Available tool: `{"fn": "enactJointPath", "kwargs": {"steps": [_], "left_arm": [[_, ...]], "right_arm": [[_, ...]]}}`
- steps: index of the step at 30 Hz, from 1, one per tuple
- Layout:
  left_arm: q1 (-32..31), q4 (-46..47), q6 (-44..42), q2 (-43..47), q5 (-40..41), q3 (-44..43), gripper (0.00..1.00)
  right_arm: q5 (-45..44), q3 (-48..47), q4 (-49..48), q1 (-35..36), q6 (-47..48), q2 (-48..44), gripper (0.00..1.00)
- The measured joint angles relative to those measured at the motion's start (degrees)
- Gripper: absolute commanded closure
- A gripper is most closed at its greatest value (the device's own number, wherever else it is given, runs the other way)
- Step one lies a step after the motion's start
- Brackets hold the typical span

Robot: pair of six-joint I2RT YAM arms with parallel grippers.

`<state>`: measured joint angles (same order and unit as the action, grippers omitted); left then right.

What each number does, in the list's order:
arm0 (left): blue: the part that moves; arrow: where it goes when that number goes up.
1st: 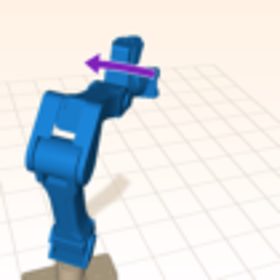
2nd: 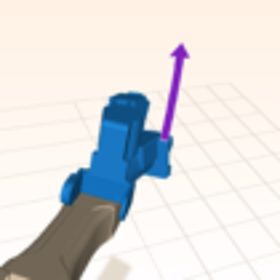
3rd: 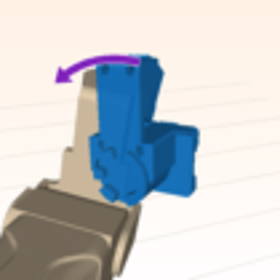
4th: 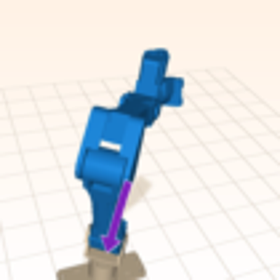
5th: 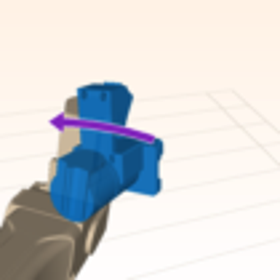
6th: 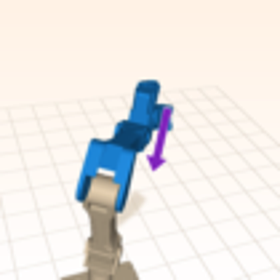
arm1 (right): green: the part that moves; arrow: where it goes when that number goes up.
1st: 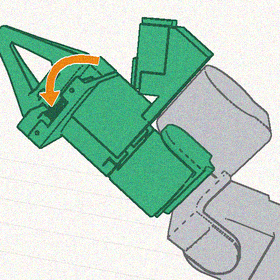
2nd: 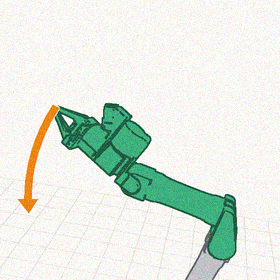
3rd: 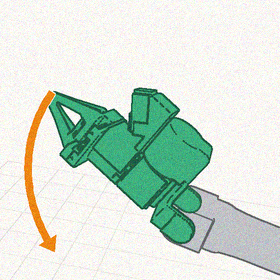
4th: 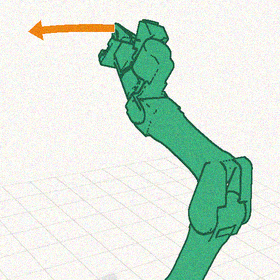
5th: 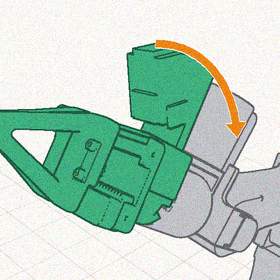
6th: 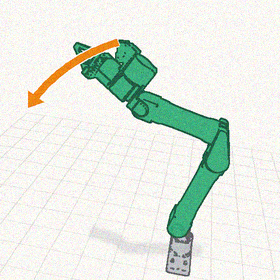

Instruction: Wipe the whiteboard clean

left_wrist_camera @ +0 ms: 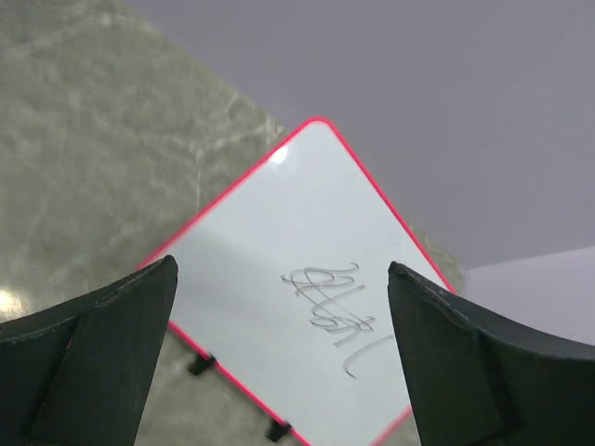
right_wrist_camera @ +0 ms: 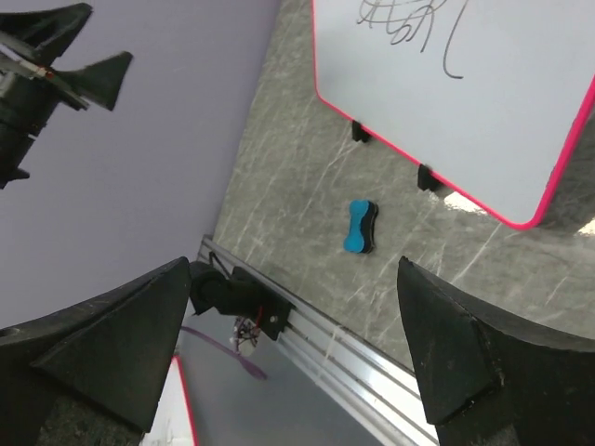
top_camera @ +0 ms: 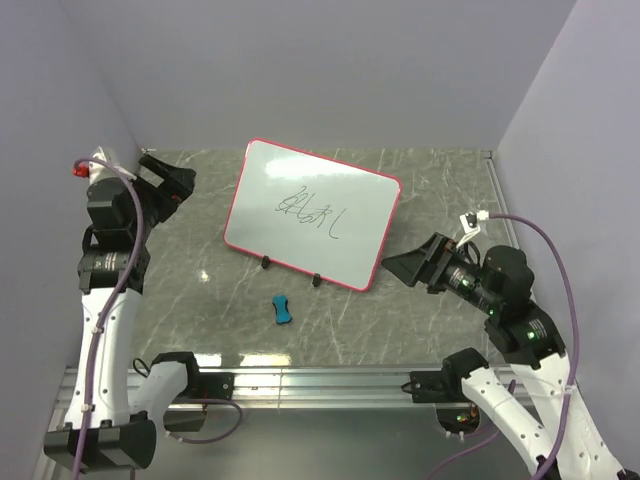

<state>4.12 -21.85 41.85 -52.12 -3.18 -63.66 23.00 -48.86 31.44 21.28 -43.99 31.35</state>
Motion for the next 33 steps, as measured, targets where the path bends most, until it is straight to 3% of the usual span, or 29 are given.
{"fn": "enactJointPath", "kwargs": {"steps": [5, 10, 14, 15, 16, 19, 22, 25, 30, 33], "left_arm": [[-0.11, -11.98, 10.51, 2.40, -1.88, 0.74, 0.01], [-1.25, -20.48, 13.40, 3.76, -9.20, 11.04, 0.01], [-1.60, -23.71, 14.29, 7.52, -5.92, 8.15, 0.01], [-1.57, -23.93, 15.41, 9.38, -4.39, 7.21, 0.17], [-1.55, -23.89, 16.76, 11.74, -3.48, 7.17, 0.01], [-1.62, -21.46, 17.16, 17.99, -7.69, 14.88, 0.01], [-2.95, -25.18, 16.83, 13.09, -6.93, 22.14, 0.05], [-7.48, -30.56, 15.34, 5.27, -2.82, 26.08, 0.02], [-17.53, -32.83, 15.50, 9.07, 0.07, 27.56, 0.10], [-24.90, -31.41, 17.73, 5.77, 2.34, 27.78, 0.09]], "right_arm": [[0.90, 0.52, 1.29, 0.00, -1.92, -5.11, 0.03], [0.66, 1.90, 3.87, 0.00, -3.19, -10.38, 0.03], [0.17, 2.38, 7.32, 0.00, -2.69, -13.68, 0.04], [0.11, 2.38, 8.00, 0.00, -2.51, -13.94, 0.04], [0.07, 2.38, 8.57, 0.00, -2.38, -14.03, 0.04], [-0.02, 2.38, 10.12, 0.00, -1.95, -13.92, 0.04], [-0.02, 2.38, 11.15, 0.00, -1.05, -13.66, 0.04], [-0.02, 2.38, 12.17, 0.00, 0.07, -13.09, 0.04], [-0.31, 3.96, 13.35, 0.00, 1.55, -12.26, 0.05], [-1.16, 5.57, 14.64, 0.00, 2.23, -11.91, 0.05]]}}
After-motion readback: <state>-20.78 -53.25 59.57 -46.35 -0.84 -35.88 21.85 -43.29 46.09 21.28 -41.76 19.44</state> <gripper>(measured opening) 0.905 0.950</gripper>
